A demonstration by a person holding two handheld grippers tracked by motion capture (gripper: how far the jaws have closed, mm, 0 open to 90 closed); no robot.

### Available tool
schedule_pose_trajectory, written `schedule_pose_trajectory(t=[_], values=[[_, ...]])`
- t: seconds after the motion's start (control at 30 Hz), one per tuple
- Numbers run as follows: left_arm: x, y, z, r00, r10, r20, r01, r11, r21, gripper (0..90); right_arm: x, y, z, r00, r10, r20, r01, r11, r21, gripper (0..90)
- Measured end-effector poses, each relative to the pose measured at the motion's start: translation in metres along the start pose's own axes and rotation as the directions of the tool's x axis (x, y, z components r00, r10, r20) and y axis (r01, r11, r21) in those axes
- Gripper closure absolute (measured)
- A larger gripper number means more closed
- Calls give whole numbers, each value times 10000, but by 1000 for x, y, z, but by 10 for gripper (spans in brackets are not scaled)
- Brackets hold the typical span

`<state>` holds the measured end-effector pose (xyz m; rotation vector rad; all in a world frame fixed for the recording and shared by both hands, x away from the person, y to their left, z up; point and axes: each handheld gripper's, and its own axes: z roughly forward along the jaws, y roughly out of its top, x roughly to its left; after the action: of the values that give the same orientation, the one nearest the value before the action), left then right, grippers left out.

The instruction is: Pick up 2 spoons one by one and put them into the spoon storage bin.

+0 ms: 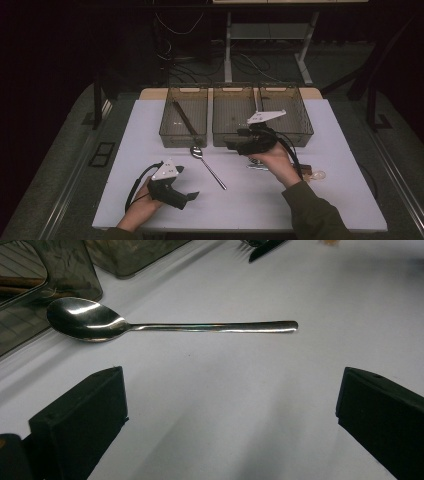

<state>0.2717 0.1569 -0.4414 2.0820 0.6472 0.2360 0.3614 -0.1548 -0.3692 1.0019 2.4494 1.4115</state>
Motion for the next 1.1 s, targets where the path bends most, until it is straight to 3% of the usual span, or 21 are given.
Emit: schedule_pose_trajectory(t=[0.1,0.23,0.67,0.83,1.0,1.1], values=[[-1,0,0,10000,1,-7,-1,10000,14,0,-2,-10,-11,10000,53,-52,-53,10000,-24,337],[0,0,-1,9998,-197,25,197,9998,-98,0,-4,-24,-26,9996,-193,181,189,9995,242,474],[0,0,-1,10000,89,15,-89,9999,148,0,-14,-62,-66,9973,-440,594,372,9932,1105,814],[-1,0,-1,10000,65,56,-65,9998,165,0,-19,-72,-80,9957,-426,821,330,9927,1158,820],[-1,0,-1,10000,64,61,-65,9998,171,0,-29,-83,-97,9940,-114,1088,-15,9931,1174,895],[0,-1,-1,9999,84,61,-85,9998,170,0,-36,-91,-108,9900,53,1409,-225,9925,1204,894]])
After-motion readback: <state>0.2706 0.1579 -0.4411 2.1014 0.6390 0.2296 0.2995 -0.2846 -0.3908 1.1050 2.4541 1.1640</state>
